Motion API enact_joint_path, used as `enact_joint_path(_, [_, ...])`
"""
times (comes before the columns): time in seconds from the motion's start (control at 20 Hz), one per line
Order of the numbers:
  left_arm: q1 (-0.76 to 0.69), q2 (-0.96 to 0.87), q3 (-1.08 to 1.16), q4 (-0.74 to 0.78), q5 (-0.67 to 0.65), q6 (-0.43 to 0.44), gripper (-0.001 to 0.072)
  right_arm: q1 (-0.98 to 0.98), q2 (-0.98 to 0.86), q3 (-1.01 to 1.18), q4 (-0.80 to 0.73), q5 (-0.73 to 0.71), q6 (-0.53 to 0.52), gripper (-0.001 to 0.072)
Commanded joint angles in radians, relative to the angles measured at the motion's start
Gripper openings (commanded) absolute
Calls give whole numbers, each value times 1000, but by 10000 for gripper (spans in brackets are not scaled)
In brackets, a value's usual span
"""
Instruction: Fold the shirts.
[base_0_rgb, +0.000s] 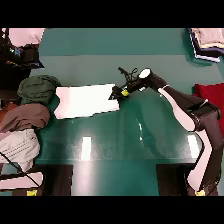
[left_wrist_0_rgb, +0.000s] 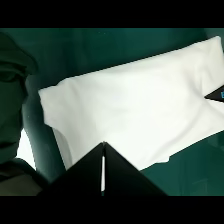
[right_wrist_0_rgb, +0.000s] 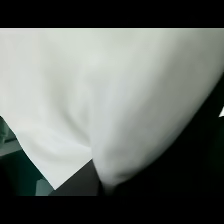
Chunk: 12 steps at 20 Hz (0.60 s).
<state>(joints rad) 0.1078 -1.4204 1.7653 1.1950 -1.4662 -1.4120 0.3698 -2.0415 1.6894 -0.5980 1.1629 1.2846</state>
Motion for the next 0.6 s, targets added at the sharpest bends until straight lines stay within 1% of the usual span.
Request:
enact_joint_path(0.0, [0,0,0,-2,-8,6,24,22,-16,24,-4,-26,-39,16])
enact_joint_path(0.2, [0,0,0,-3,-20,6,24,-74,87,20,-20,22,-36,11])
enact_joint_path(0.25, [0,0,0,-6,-20,6,24,-114,126,20,-55,27,-32,11])
enact_joint_path(0.45, [-6,0,0,-66,-16,6,23,-332,292,21,-245,91,44,11])
enact_joint_path(0.55, [-37,0,0,-65,-14,6,24,-465,365,21,-302,124,71,11])
